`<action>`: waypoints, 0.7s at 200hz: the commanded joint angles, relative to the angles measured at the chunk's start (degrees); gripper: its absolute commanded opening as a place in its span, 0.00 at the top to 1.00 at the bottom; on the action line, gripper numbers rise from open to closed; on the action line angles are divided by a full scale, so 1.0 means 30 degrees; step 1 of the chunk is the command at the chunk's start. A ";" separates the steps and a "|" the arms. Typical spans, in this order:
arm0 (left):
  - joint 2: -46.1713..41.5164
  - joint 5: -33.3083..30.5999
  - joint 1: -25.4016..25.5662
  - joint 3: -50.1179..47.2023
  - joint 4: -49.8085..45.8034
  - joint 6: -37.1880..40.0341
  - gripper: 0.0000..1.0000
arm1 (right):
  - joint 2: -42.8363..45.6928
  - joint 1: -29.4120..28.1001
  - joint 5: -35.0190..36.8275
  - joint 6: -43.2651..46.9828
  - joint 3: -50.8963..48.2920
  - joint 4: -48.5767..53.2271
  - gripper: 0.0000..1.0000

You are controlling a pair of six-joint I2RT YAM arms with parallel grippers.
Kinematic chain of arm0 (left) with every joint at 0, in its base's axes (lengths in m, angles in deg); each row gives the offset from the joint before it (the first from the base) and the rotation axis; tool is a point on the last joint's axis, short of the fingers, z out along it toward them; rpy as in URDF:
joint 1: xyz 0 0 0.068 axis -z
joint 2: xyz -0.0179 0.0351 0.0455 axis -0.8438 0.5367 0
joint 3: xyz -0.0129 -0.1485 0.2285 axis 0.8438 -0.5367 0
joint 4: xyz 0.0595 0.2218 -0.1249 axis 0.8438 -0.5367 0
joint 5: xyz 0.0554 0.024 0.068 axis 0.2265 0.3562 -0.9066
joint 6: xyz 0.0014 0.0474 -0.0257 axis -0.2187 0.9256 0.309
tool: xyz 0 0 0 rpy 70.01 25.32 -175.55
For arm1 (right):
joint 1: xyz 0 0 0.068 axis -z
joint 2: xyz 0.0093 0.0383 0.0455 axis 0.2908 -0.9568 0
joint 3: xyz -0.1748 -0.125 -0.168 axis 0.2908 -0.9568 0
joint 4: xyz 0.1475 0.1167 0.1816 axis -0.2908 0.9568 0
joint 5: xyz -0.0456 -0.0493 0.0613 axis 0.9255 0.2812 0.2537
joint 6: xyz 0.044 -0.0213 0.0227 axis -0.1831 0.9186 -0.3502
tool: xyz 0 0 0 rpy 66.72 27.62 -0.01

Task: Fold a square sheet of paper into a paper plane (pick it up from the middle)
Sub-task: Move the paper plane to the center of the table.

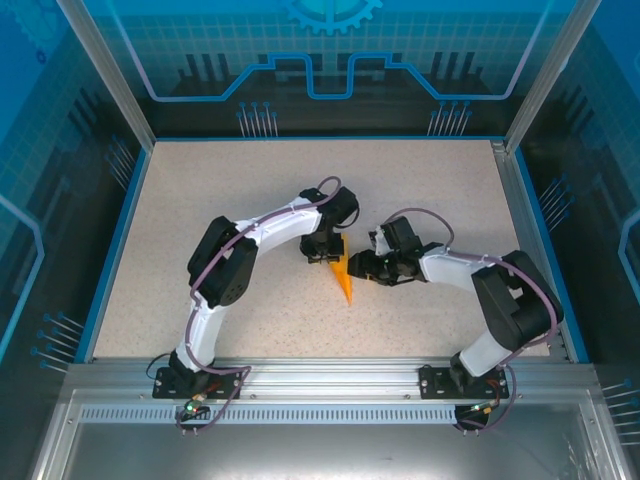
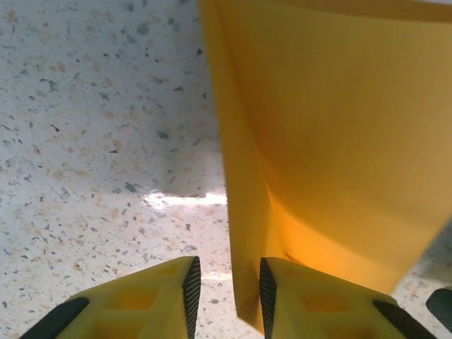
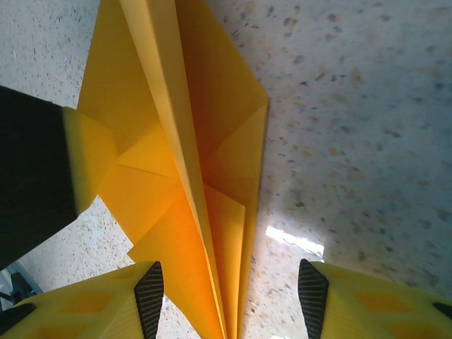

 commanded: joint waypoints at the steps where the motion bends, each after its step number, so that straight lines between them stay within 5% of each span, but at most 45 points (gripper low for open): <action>1: -0.1156 -0.0274 -0.0292 -0.0570 0.0585 -0.0084 0.72 | -0.0657 -0.0336 -0.0658 0.0465 0.0727 -0.0276 0.45; 140: -0.1576 -0.0271 -0.0384 -0.1826 0.1161 -0.0077 0.75 | -0.2554 -0.0956 -0.1590 0.1072 0.1979 -0.0628 0.50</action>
